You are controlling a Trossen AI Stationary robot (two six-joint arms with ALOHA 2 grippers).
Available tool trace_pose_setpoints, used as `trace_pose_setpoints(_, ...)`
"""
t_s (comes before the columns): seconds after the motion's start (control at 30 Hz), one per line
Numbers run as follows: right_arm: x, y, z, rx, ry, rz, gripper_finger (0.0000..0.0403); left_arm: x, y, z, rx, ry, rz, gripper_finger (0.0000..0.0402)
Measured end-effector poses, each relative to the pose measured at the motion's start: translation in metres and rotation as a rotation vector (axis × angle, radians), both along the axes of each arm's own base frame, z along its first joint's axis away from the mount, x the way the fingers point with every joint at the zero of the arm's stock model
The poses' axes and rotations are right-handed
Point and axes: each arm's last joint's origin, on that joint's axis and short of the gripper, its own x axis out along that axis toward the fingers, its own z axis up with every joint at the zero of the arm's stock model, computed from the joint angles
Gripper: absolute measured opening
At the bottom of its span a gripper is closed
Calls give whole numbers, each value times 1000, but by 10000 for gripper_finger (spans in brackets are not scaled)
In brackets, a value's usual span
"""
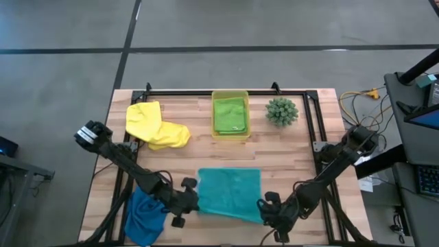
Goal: Fold microfiber towels
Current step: Fold the light blue microfiber cloth
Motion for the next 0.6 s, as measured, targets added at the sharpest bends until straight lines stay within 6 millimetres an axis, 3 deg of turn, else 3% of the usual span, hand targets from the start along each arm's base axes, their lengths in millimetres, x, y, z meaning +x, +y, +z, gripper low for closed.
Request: trace_pose_setpoints(0.6,26,-54,-6,-131,101,-108,17,0,14,-3,155,-21,136,0)
